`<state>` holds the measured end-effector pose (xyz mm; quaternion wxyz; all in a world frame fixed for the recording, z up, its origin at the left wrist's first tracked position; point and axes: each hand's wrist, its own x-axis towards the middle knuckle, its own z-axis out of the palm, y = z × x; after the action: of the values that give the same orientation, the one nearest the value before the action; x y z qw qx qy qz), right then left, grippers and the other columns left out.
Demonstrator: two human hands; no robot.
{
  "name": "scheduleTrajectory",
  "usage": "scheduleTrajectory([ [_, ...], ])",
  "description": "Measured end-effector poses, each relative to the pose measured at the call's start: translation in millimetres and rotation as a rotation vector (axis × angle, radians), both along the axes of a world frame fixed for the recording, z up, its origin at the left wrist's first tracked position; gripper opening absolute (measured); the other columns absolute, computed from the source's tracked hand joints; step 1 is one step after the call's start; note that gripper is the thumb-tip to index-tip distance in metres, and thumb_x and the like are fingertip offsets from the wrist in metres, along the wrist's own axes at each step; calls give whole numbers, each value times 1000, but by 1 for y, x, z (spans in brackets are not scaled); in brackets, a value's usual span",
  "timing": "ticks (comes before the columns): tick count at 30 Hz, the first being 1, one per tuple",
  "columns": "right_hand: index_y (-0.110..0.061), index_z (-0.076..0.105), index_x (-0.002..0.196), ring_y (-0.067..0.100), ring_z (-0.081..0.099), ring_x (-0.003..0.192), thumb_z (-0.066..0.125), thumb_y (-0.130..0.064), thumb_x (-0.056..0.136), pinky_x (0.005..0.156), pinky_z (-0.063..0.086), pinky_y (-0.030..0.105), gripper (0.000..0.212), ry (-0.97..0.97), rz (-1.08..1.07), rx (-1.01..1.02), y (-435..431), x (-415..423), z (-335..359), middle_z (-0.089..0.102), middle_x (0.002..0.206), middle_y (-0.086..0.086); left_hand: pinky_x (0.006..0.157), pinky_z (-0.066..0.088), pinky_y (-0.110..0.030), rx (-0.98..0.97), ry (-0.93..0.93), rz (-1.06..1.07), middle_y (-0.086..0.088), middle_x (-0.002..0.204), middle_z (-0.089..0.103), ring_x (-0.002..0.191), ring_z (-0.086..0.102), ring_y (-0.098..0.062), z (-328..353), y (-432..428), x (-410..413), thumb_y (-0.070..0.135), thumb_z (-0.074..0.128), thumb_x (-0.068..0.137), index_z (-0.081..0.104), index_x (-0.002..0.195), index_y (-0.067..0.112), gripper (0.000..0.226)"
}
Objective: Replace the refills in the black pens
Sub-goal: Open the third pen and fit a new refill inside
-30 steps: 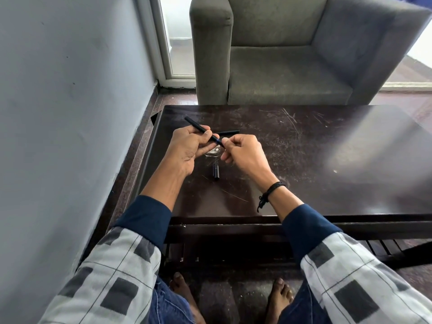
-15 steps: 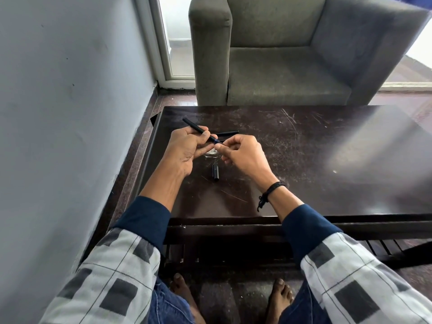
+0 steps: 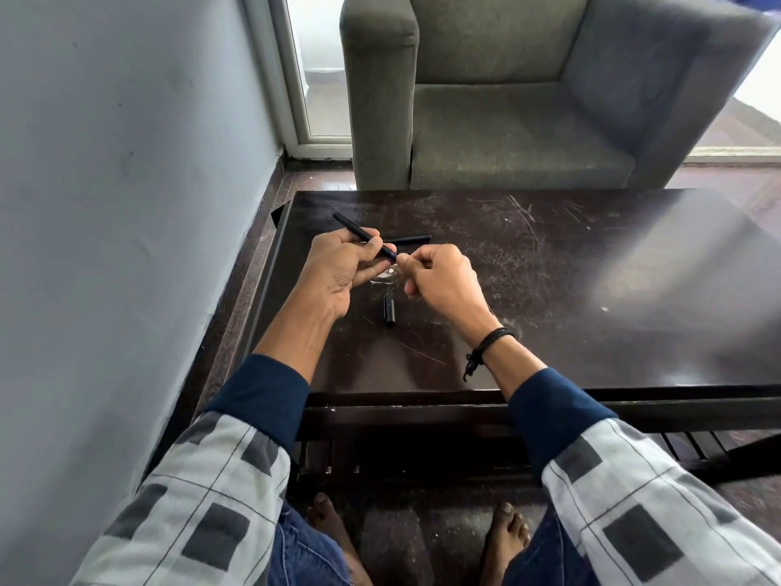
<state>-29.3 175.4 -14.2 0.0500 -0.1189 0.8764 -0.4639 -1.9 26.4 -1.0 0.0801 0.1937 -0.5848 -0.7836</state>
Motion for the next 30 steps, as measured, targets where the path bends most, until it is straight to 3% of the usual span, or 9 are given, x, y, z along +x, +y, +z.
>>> scheduleTrajectory([
  [2,-20,73,79,3,64,56,55,-42,103,63,52,30,37,-23,-1,7,0,0,0,73,62,-4,72,62,-31,-8,2,-5,-18,89,74,89,75,-28,-1,-1,-1,-8,58,94,65,97,2,12],
  [4,-18,73,80,6,68,60,54,-46,102,70,59,36,41,-58,10,-46,0,0,1,74,65,-3,72,62,-31,-8,5,0,-19,91,73,90,75,-28,-1,-1,-1,-7,58,94,65,99,1,12],
  [7,-20,73,85,13,73,66,70,-52,91,74,62,40,33,-31,29,-93,0,0,1,76,71,-2,70,62,-30,3,14,13,-20,91,72,87,74,-28,1,-2,0,-8,58,93,65,99,-1,11],
  [10,-23,70,83,17,74,72,82,-39,84,74,62,42,20,14,6,-63,0,-1,-2,75,76,-1,70,62,-30,-1,12,16,-19,89,73,90,74,-28,1,-4,0,-8,57,94,64,99,0,12],
  [16,-20,74,76,8,69,62,63,-41,98,78,61,44,33,-50,24,-49,-1,-2,-2,75,67,-5,70,62,-30,4,9,11,-17,86,74,86,75,-26,1,-4,0,-7,58,94,64,99,1,12],
  [21,-23,71,82,18,72,76,73,-48,89,75,61,40,26,35,19,-13,-2,-1,-3,74,77,-2,68,61,-29,2,7,10,-15,82,75,83,76,-24,1,-5,0,-7,58,94,65,99,2,11],
  [26,-15,74,73,15,70,65,56,-46,101,82,60,45,46,-82,18,-75,-1,-2,0,74,66,-1,72,62,-30,0,23,-20,-13,83,76,85,76,-23,2,-4,1,-7,59,94,64,107,-1,15],
  [30,-17,74,78,12,69,63,66,-53,93,77,61,44,40,-23,32,-107,-1,-1,-1,76,71,0,75,62,-32,-3,30,-5,-15,86,75,87,76,-26,2,-5,1,-8,58,94,65,106,-3,15],
])
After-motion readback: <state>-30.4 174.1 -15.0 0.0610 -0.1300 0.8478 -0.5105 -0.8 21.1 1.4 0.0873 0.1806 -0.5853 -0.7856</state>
